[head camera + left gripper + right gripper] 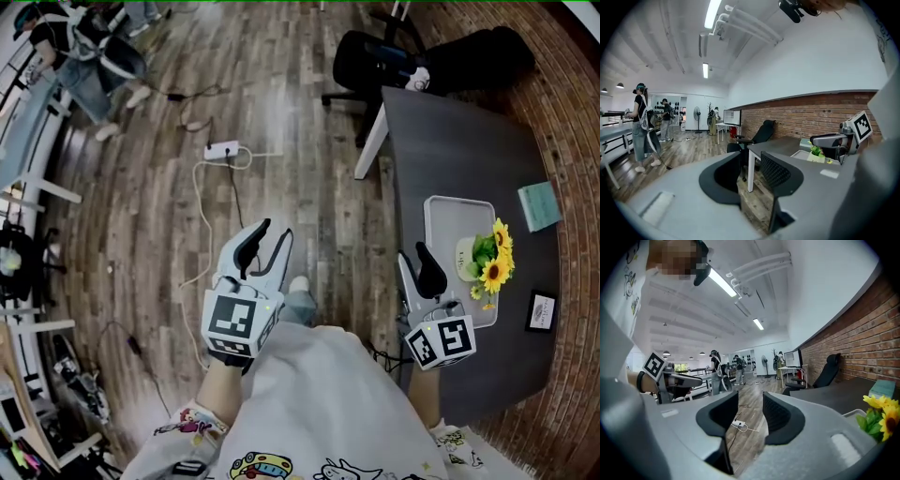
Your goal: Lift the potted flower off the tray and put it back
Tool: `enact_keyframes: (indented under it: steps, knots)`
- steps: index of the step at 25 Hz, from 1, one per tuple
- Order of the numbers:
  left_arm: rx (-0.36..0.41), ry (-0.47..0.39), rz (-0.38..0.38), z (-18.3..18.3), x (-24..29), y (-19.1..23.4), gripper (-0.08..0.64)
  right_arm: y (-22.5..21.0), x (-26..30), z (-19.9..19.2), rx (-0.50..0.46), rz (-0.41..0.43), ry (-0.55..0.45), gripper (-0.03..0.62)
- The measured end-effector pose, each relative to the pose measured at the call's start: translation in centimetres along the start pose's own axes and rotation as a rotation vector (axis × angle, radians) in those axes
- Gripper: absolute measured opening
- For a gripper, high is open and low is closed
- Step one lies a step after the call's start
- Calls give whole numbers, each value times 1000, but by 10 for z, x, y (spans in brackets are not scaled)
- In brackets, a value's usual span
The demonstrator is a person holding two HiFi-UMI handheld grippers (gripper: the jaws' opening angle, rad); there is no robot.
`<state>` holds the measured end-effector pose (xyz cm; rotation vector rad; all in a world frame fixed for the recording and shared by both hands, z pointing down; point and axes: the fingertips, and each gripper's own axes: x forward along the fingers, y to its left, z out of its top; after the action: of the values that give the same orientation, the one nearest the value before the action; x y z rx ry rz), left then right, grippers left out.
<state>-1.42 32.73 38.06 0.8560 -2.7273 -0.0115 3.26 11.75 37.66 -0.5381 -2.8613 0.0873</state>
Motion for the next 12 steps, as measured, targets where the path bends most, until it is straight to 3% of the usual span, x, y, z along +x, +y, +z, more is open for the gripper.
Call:
enact_keyframes:
  steps: [12]
  knots:
    - [11,63,-111,-2,51,38,156,-18,43,3,49,-122,13,181]
